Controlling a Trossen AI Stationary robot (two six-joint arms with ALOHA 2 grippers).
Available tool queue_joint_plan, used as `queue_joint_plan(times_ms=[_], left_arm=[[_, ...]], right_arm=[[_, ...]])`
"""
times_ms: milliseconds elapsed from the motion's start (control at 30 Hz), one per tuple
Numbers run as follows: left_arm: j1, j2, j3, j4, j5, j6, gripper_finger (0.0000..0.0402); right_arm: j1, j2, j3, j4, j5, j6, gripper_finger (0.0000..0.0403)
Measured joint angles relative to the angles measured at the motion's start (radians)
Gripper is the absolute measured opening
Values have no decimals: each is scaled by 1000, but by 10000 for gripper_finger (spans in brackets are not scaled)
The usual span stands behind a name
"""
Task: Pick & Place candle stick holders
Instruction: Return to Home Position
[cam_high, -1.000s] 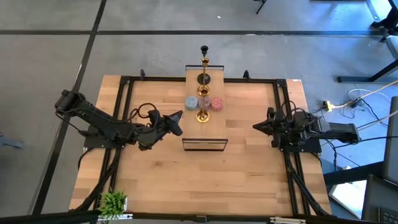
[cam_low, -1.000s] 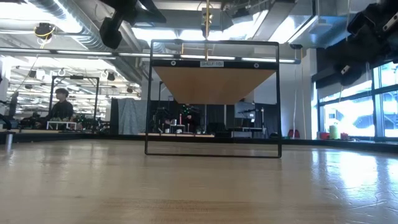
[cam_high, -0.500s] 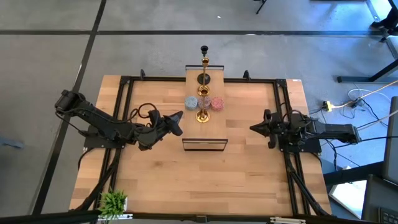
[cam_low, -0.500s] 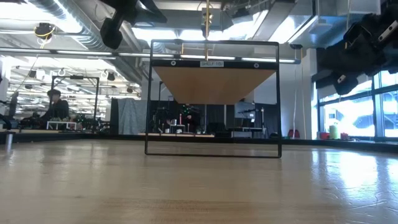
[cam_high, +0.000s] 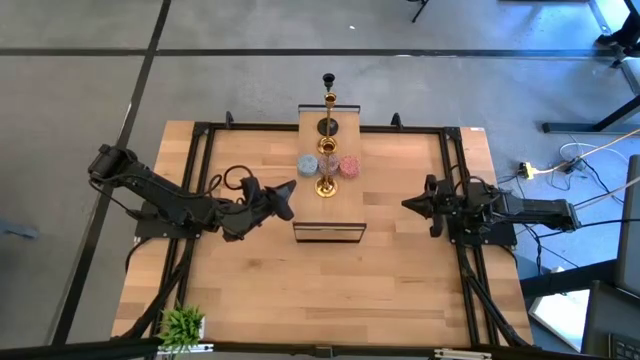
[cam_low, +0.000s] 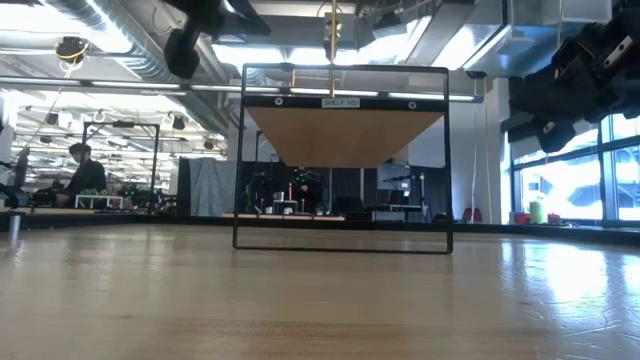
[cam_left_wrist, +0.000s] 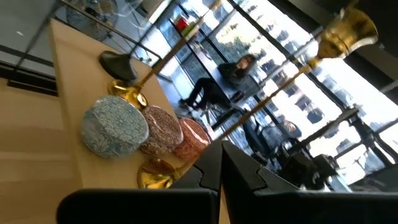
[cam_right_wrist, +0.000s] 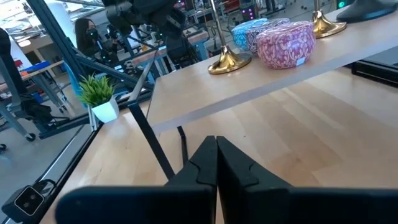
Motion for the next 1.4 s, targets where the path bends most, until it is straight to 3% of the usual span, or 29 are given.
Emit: queue_joint_plan(times_ms=[100,267,400,633,900,1200,1400], left_arm=[[0,0,0,0,58,34,1],[15,0,0,5,187,96,1],[31,0,0,15,298,176,1],[99,-64,-1,22,638,391,1],[175,-240,0,-30,960,629,1],[225,-392,0,-253,1065,746,1],[254,-498,0,-350,1046,772,1]], right_arm=[[0,0,0,0,9,-2,0],[2,0,0,4,-15,152,0],[2,0,0,0,-15,153,0],[2,0,0,0,-16,150,0],[2,0,0,0,-16,150,0],[2,0,0,0,-15,149,0],[2,0,0,0,-15,149,0]])
